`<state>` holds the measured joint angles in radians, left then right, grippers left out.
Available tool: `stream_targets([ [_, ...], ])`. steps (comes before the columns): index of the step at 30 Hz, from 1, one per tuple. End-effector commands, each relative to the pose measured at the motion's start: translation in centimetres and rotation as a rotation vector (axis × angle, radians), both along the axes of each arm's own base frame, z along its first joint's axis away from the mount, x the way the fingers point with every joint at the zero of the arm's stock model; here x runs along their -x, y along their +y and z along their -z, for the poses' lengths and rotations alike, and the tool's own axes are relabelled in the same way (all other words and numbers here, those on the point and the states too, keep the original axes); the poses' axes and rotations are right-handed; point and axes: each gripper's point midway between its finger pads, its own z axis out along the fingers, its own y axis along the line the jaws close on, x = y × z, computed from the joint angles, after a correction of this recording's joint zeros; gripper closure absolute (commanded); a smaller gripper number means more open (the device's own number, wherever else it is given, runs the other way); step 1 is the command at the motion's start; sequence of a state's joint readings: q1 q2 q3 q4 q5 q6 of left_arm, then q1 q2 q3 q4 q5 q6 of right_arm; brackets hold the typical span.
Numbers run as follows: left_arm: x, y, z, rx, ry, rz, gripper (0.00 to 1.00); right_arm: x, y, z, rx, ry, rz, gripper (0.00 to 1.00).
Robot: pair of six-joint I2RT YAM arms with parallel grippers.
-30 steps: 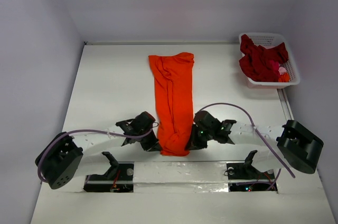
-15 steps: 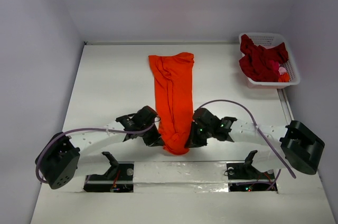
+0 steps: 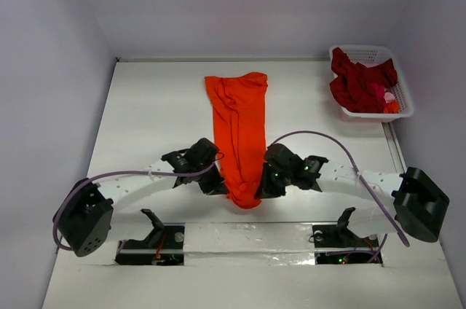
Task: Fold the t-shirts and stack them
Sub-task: Grab the bottom of the folded rectangular tshirt with both arms, then fold the folded rectangular tshirt in 1/3 of the way
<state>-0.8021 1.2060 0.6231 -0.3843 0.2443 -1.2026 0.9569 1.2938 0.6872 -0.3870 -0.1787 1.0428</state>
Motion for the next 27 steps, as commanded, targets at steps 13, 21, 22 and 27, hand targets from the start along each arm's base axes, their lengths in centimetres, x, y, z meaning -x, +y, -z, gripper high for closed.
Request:
stream_targets([
  [13, -5.8, 1.4, -2.4, -0.032, -0.086, -0.016, 1.00, -5.9, -0.8, -3.7, 0.001, -0.115, 0.042, 1.00],
  [21, -8.0, 1.5, -3.1, -0.038, -0.101, -0.020, 1.00, -8.1, -1.1, -4.4, 0.026, -0.146, 0.023, 1.00],
  [22, -8.5, 1.5, -3.4, -0.038, -0.111, -0.021, 1.00, -8.3, -1.0, -4.5, 0.029, -0.148, 0.020, 1.00],
  [27, -9.8, 1.6, -3.7, -0.049, -0.116, -0.013, 1.00, -10.0, -0.9, -5.3, 0.036, -0.174, 0.021, 1.00],
])
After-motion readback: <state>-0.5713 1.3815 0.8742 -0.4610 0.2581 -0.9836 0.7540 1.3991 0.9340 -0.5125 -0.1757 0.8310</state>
